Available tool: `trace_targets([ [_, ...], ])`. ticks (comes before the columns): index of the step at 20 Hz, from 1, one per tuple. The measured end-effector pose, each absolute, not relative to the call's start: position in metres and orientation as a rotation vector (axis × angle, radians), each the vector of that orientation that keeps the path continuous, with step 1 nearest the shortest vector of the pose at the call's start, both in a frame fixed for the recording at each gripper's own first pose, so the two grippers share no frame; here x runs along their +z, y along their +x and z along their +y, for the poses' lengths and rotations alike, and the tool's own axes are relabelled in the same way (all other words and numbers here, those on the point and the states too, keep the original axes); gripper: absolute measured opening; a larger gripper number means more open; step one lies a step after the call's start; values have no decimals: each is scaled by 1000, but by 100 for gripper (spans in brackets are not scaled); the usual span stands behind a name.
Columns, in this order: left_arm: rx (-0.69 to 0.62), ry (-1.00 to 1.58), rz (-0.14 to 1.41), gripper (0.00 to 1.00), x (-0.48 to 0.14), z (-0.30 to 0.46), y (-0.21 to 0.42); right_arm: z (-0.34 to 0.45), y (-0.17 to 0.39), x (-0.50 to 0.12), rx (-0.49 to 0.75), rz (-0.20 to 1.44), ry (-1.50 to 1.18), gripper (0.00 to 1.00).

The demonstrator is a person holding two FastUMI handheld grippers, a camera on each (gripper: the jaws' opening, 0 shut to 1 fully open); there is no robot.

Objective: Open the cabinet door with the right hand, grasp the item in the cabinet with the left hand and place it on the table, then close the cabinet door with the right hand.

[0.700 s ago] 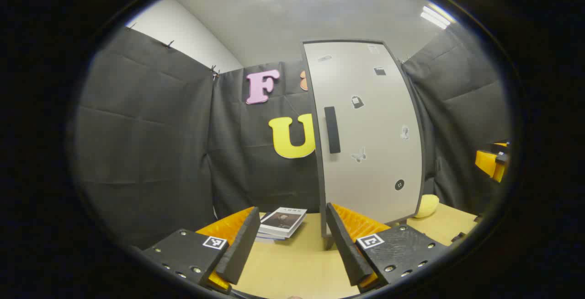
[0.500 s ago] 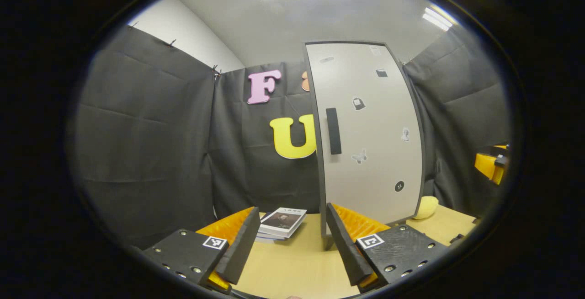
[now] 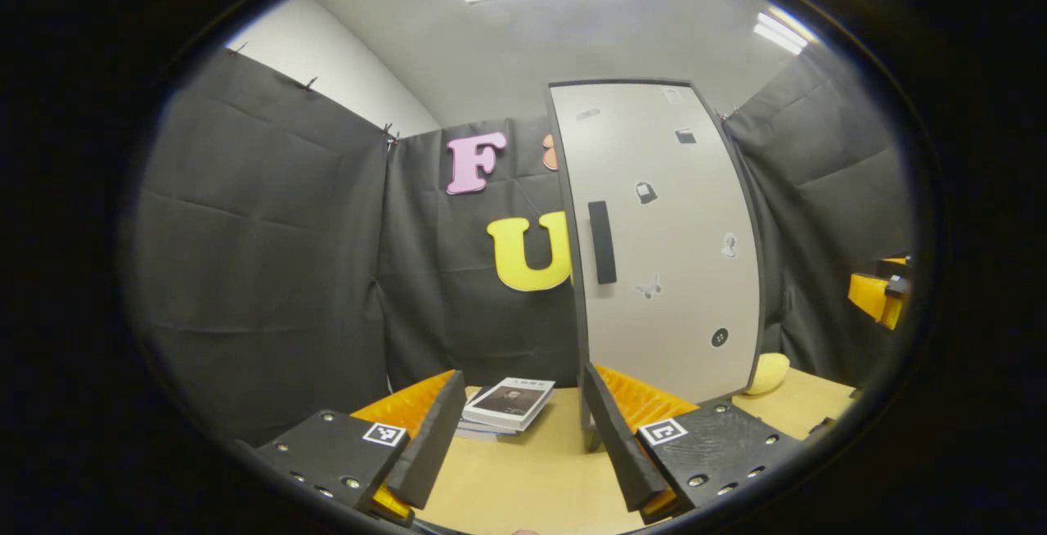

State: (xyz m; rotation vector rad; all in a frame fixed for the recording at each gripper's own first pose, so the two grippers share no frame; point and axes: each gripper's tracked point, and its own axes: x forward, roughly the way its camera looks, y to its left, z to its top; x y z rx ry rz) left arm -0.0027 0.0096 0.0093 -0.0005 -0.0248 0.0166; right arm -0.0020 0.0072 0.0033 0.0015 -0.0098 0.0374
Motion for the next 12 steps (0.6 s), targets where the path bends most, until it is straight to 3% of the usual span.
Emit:
trace_targets([
  [12,39,-1,-31,87,9,28,-3,42,9,11,115,2,23,98],
])
